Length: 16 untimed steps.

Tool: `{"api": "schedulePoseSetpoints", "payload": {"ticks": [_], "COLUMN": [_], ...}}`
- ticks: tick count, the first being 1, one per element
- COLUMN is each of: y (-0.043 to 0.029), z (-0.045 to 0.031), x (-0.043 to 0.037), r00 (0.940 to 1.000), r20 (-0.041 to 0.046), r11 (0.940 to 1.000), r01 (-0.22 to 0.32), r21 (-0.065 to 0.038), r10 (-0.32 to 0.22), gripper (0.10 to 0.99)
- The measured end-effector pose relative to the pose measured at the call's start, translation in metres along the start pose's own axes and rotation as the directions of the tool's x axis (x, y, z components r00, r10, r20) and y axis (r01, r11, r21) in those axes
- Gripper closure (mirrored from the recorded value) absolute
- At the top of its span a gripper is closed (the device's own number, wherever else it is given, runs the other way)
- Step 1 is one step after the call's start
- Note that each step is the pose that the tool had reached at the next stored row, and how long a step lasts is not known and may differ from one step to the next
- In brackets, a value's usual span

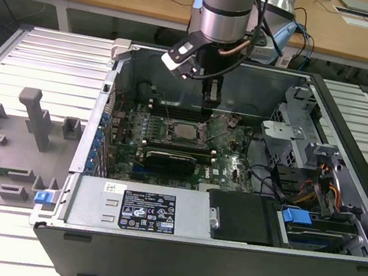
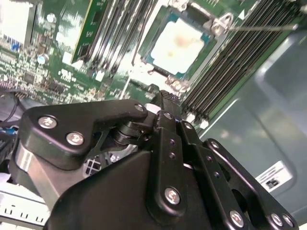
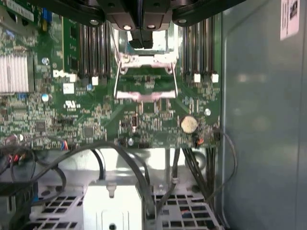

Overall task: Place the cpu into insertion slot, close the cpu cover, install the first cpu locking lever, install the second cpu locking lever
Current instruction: 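Close the cpu cover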

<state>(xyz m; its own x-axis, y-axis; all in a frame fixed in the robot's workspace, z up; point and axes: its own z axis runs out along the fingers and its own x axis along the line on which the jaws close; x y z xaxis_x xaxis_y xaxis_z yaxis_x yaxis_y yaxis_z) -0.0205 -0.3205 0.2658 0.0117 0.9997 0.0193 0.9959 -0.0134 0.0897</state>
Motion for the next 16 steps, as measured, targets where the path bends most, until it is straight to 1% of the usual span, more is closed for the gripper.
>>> {"api": "schedulePoseSetpoints", "payload": {"ticks": [6, 10, 11, 12, 13, 14, 15, 16], "y": [0.0216, 0.0412, 0.0476, 0.0519, 0.0605, 0.065, 0.0676, 0.0683], "z": [0.002, 0.0037, 0.0044, 0.0048, 0.0055, 0.006, 0.0064, 0.0068], "x": [0.0002, 0.0005, 0.0006, 0.0006, 0.0007, 0.0008, 0.0008, 0.0008], "r00": [1.0, 1.0, 1.0, 1.0, 1.0, 1.0, 1.0, 1.0], "r20": [-0.0001, 0.0, -0.0001, -0.0002, 0.0, 0.0, 0.0, 0.0], "r11": [1.0, 1.0, 1.0, 1.0, 1.0, 1.0, 1.0, 1.0], "r01": [0.0, 0.0, 0.0, 0.0, 0.0, 0.0, 0.0, 0.0], "r21": [0.001, 0.003, 0.004, 0.005, 0.006, 0.007, 0.009, 0.01], "r10": [0.0, 0.0, 0.0, 0.0, 0.0, 0.0, 0.0, 0.0], "gripper": [0.98, 0.98, 0.98, 0.98, 0.98, 0.98, 0.98, 0.98]}}
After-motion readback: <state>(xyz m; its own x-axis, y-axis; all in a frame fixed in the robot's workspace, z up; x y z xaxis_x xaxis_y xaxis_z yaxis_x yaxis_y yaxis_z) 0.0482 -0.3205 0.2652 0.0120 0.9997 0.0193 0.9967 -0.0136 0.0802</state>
